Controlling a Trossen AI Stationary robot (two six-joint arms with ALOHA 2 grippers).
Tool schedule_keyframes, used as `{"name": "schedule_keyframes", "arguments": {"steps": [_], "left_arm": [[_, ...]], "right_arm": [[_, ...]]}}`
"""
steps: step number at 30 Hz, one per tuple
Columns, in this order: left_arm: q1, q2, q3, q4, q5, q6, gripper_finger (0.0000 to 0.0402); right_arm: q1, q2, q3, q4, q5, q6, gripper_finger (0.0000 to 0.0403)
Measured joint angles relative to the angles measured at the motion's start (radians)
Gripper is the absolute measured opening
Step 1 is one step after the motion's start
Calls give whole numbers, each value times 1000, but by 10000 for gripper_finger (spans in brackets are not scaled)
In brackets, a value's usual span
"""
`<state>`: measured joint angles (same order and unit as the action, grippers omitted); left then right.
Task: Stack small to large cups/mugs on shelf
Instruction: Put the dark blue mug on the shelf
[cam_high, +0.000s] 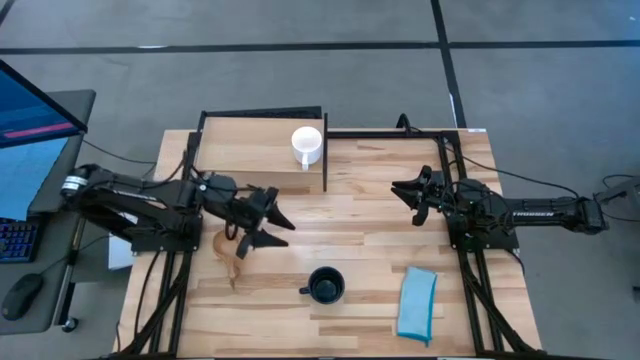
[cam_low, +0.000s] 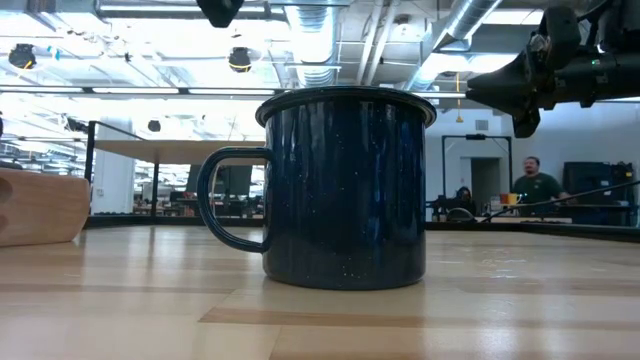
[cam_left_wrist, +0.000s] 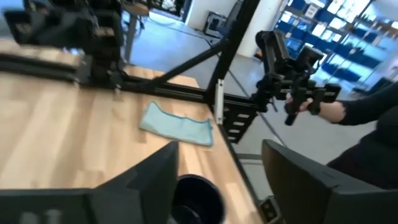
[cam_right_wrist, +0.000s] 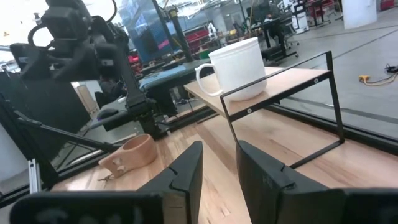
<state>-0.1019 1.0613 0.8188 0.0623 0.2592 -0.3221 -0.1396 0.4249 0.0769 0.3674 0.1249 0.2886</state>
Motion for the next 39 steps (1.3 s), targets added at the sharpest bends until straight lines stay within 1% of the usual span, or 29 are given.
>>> {"name": "schedule_keyframes", "arguments": {"steps": [4, 9, 12, 18, 21, 27, 34, 36, 39], "left_arm": [[-25, 33, 0, 9, -1, -94, 256], [-57, 67, 0, 45, -12, -108, 267], [-80, 91, 0, 112, -82, -108, 268], [-123, 153, 0, 181, -246, 33, 268], [-137, 180, 0, 194, -289, 82, 268], [-156, 244, 0, 192, -312, 93, 268], [-182, 330, 5, 187, -346, 40, 268], [-194, 368, 29, 173, -367, 50, 267], [-211, 433, 101, 139, -378, 106, 258]], "right_arm": [[0, 0, 0, 0, 0, 0, 118], [0, 0, 0, 0, 0, 0, 118], [0, 0, 0, 0, 0, 0, 118], [0, 0, 0, 0, 0, 0, 118], [0, 0, 0, -1, 0, 0, 118], [0, 0, 0, -9, 0, 0, 118], [0, 0, 0, -13, 0, 0, 118], [0, 0, 0, -16, 0, 0, 118], [0, 0, 0, -17, 0, 0, 118]]}}
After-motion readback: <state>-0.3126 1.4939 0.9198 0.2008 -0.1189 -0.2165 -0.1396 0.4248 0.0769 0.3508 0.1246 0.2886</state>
